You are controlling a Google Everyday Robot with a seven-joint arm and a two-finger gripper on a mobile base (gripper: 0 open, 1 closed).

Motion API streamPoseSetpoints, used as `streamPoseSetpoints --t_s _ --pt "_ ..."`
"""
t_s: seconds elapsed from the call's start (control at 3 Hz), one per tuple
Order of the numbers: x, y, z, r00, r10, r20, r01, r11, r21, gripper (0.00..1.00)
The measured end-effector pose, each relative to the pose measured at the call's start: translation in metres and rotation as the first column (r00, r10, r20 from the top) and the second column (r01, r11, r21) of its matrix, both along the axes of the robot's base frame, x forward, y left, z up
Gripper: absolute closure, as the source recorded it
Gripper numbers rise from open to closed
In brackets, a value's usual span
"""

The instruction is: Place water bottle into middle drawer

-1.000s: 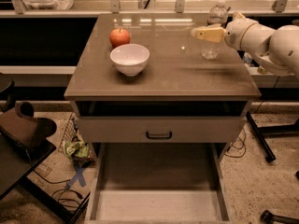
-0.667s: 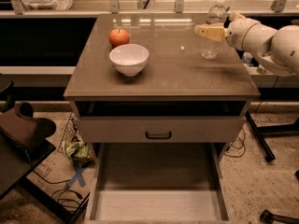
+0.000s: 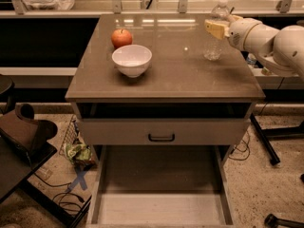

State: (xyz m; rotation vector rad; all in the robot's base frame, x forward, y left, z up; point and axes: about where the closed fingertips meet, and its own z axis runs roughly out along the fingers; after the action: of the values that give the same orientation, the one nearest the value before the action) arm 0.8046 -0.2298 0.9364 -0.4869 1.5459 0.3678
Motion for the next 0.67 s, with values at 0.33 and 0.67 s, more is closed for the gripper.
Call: streamPoseSetpoints --t_s 0.33,0.67 --pt "0.0008 0.0031 -0.0004 1.0 0.004 -0.001 -0.004 1.0 0.001 0.88" --pt "0.0024 0.0055 0.0004 1.0 0.005 0.0 -0.005 1.0 0.002 1.0"
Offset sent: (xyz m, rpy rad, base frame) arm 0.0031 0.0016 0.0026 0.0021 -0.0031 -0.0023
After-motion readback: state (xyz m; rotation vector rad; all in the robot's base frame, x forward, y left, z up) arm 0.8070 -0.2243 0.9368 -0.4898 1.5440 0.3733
